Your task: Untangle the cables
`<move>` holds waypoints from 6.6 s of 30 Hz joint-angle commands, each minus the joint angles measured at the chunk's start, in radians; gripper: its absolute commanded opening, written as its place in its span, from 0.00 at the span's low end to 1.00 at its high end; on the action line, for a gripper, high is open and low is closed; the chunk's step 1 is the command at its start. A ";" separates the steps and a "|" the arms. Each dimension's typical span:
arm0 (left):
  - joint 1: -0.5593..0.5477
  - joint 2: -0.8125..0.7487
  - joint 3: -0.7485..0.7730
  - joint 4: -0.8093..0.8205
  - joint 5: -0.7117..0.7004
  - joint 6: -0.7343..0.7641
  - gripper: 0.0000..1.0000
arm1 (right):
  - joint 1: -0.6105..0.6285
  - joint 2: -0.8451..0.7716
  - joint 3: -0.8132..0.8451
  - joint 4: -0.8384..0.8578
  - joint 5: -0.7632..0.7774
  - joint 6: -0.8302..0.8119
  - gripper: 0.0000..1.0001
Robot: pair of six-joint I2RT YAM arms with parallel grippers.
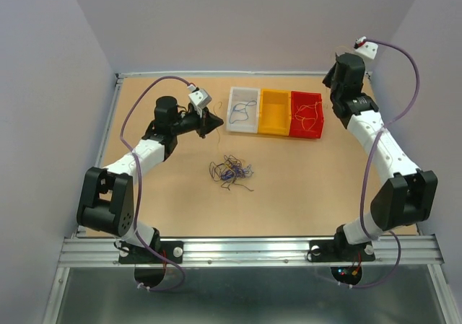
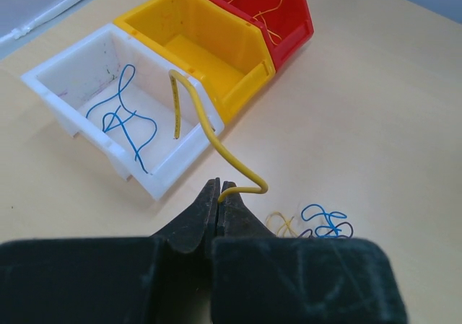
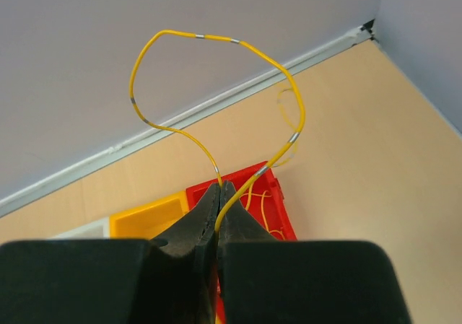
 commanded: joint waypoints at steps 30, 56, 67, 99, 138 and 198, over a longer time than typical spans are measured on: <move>-0.007 -0.066 -0.007 0.050 0.011 0.021 0.00 | 0.118 0.247 -0.316 0.529 0.416 -0.023 0.00; -0.018 -0.099 -0.024 0.050 0.017 0.035 0.00 | 0.028 0.555 -0.112 0.204 -0.058 0.101 0.01; -0.030 -0.115 -0.033 0.048 -0.002 0.050 0.00 | 0.023 0.433 -0.050 0.043 -0.075 0.095 0.41; -0.065 -0.139 -0.050 0.045 -0.063 0.087 0.00 | 0.144 0.070 -0.296 -0.028 -0.105 0.173 0.80; -0.081 -0.142 -0.056 0.040 -0.080 0.113 0.00 | 0.056 0.190 -0.264 0.103 -0.284 0.242 0.00; -0.122 -0.159 -0.067 0.025 -0.130 0.150 0.00 | -0.010 0.495 -0.119 0.167 -0.184 0.190 0.00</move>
